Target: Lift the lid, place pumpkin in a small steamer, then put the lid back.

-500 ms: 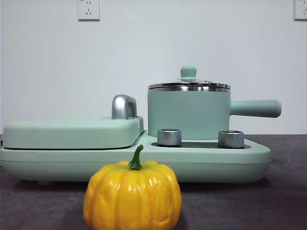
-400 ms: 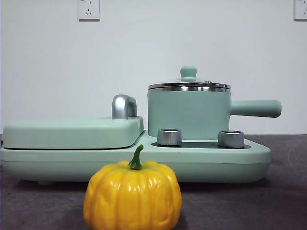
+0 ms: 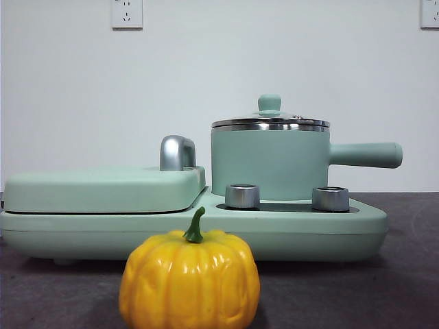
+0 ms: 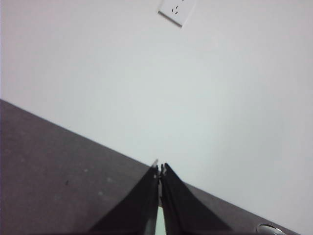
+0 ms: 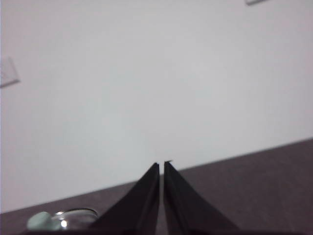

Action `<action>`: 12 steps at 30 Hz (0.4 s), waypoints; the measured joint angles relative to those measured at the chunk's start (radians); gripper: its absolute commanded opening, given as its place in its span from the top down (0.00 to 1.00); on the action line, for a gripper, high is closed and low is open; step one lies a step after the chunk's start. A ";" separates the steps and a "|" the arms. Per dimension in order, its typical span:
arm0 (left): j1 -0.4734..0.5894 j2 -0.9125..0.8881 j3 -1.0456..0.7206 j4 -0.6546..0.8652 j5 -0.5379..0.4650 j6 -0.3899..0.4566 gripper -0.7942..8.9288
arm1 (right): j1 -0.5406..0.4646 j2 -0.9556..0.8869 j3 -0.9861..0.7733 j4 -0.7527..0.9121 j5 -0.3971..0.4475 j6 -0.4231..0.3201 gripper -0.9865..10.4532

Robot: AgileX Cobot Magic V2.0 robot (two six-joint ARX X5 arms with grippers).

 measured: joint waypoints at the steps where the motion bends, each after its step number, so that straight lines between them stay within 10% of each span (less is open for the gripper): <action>1: 0.000 0.003 0.026 -0.032 0.000 0.000 0.91 | 0.000 0.013 0.028 -0.034 0.003 -0.007 0.90; 12: 0.000 0.164 0.344 -0.294 0.000 0.120 0.91 | 0.000 0.184 0.280 -0.181 0.002 -0.118 0.90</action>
